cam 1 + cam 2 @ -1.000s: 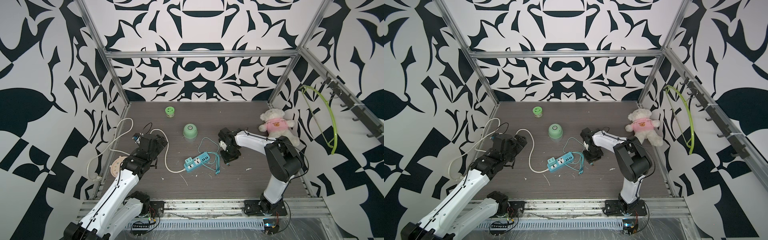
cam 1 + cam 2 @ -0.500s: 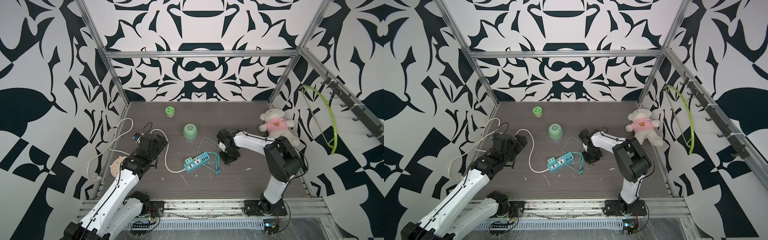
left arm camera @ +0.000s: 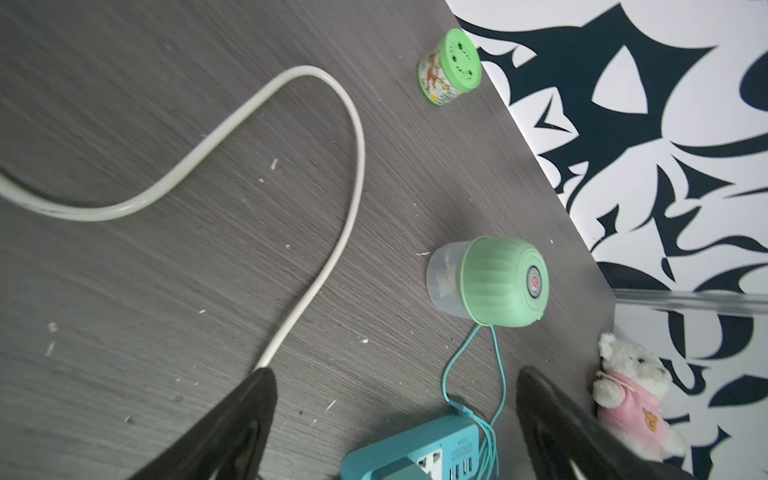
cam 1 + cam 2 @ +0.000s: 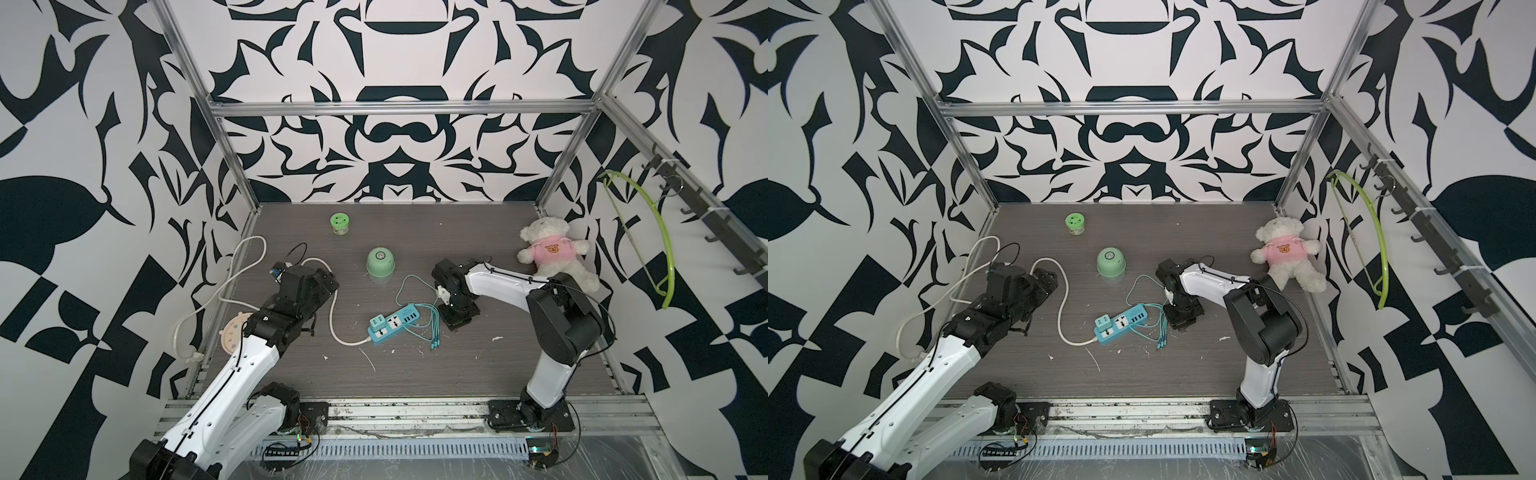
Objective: Charge the cordless meat grinders
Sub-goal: Pick up the charging cable from the center of the board.
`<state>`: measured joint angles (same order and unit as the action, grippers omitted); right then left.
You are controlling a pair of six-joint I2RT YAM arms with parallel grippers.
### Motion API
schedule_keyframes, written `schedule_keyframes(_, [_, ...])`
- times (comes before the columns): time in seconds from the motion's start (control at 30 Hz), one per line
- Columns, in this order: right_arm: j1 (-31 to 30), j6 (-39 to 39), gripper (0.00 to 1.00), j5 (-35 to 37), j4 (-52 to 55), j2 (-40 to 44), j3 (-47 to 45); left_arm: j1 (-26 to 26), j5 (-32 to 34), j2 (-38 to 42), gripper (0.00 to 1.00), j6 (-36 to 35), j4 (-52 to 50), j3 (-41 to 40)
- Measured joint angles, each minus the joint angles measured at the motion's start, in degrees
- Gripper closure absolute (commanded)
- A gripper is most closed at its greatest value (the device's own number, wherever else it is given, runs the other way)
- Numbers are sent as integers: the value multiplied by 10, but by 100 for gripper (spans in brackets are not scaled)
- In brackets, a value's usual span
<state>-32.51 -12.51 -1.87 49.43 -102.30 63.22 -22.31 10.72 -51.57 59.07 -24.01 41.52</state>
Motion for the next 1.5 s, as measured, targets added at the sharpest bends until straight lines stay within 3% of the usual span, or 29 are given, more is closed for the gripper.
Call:
schedule_keyframes(0.1, [0,-7,99,5,-13,35,-16,-9,-41,-32,9,-1,23,33])
schedule_keyframes(0.2, [0,-15,100,6,-16,110,-38,-57,-65,-86,10,30,34,85])
schedule_keyframes(0.47, [0,-29,100,8,-2,215,-43,-206,-109,-308,14,247,73,246])
schedule_keyframes(0.6, [0,-39,100,17,13,239,-43,-236,-146,-415,14,347,86,318])
schedule_keyframes(0.77, [0,-51,100,44,24,283,-43,-252,-197,-494,12,448,104,363])
schedule_keyframes(0.97, [0,-58,100,90,32,324,-31,-264,-247,-543,11,519,109,407])
schedule_keyframes(1.27, [0,-48,100,128,14,356,-4,-272,-280,-548,9,552,110,442])
schedule_keyframes(1.5, [0,-27,100,87,-16,382,-6,-274,-299,-557,23,566,116,459])
